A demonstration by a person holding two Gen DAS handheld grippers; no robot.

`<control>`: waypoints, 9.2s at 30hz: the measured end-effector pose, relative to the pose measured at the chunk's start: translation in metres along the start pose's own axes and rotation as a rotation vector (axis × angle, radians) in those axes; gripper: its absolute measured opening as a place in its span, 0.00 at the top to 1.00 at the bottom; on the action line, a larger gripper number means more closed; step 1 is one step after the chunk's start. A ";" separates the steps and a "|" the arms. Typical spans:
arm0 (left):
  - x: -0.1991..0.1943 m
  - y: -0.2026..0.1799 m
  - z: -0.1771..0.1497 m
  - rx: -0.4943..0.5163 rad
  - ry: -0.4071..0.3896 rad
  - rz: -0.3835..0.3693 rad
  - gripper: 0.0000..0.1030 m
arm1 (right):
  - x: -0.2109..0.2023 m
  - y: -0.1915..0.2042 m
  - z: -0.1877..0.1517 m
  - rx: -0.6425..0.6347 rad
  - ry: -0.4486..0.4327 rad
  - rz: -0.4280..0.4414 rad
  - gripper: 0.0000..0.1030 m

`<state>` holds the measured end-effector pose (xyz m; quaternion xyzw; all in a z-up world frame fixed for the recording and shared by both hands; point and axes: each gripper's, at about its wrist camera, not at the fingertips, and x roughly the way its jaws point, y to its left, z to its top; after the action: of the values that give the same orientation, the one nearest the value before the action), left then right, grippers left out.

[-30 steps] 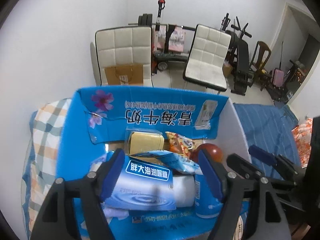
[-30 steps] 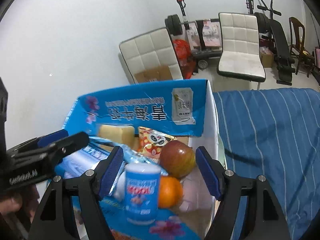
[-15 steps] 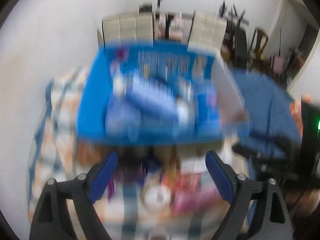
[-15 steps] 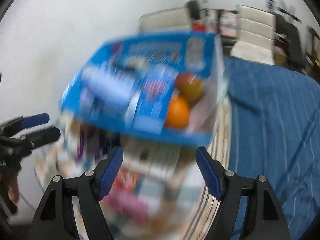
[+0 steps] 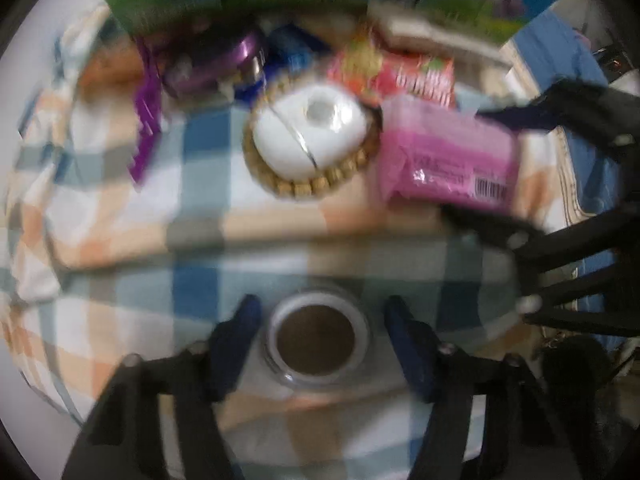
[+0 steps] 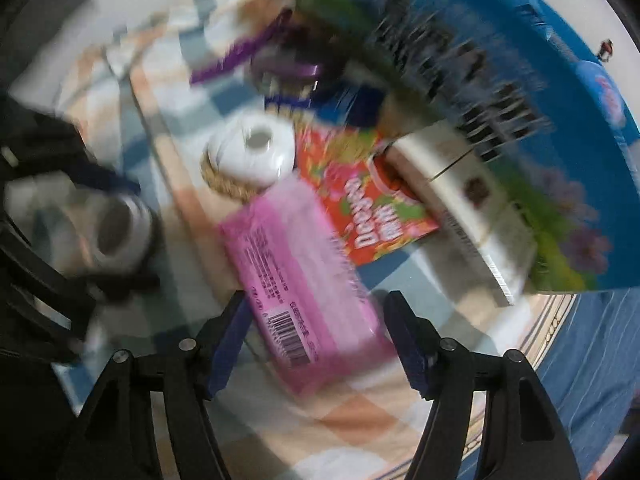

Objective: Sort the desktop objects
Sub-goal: 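Grasp the white tape roll with the left tool while the right tool grasps the pink soap, then place the tape roll and pink soap into the blue box with both tools, then grasp the white earbud case with the left tool while the right tool reaches for the bead bracelet, then place the earbud case and bead bracelet into the blue box with both tools, then grasp the purple hair clip with the left tool while the right tool grasps the purple tin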

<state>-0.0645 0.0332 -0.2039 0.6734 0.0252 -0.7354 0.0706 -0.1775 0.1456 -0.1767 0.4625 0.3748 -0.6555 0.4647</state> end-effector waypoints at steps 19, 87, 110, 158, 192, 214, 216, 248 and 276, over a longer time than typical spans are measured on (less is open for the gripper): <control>-0.112 0.024 0.021 -0.107 -0.247 -0.089 0.49 | -0.086 -0.053 -0.057 0.540 -0.301 0.179 0.54; -0.115 0.065 0.197 -0.167 -0.366 0.034 0.24 | -0.061 -0.159 0.044 0.647 -0.410 -0.101 0.00; -0.193 0.045 0.152 -0.150 -0.556 0.087 0.14 | -0.151 -0.121 0.022 0.781 -0.600 -0.100 0.03; -0.053 0.059 0.085 -0.177 -0.161 -0.141 0.44 | -0.035 -0.113 -0.019 0.898 -0.339 0.172 0.48; -0.058 0.093 0.078 -0.103 -0.126 -0.139 0.44 | -0.034 -0.003 0.019 0.919 -0.159 0.100 0.43; -0.117 0.114 0.079 -0.075 -0.272 -0.249 0.44 | -0.126 0.002 0.017 0.706 -0.287 -0.279 0.92; -0.132 0.108 0.092 -0.067 -0.307 -0.251 0.44 | -0.145 -0.002 0.019 0.692 -0.343 -0.286 0.92; -0.127 0.044 0.271 -0.038 -0.384 -0.050 0.44 | -0.083 -0.198 0.083 0.960 -0.294 -0.057 0.91; -0.001 0.104 0.131 -0.181 -0.143 -0.094 0.24 | -0.059 -0.050 0.001 0.919 -0.256 0.049 0.44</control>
<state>-0.1798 -0.0870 -0.1848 0.6084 0.1178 -0.7787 0.0982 -0.2170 0.1740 -0.1173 0.5445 -0.0252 -0.7938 0.2697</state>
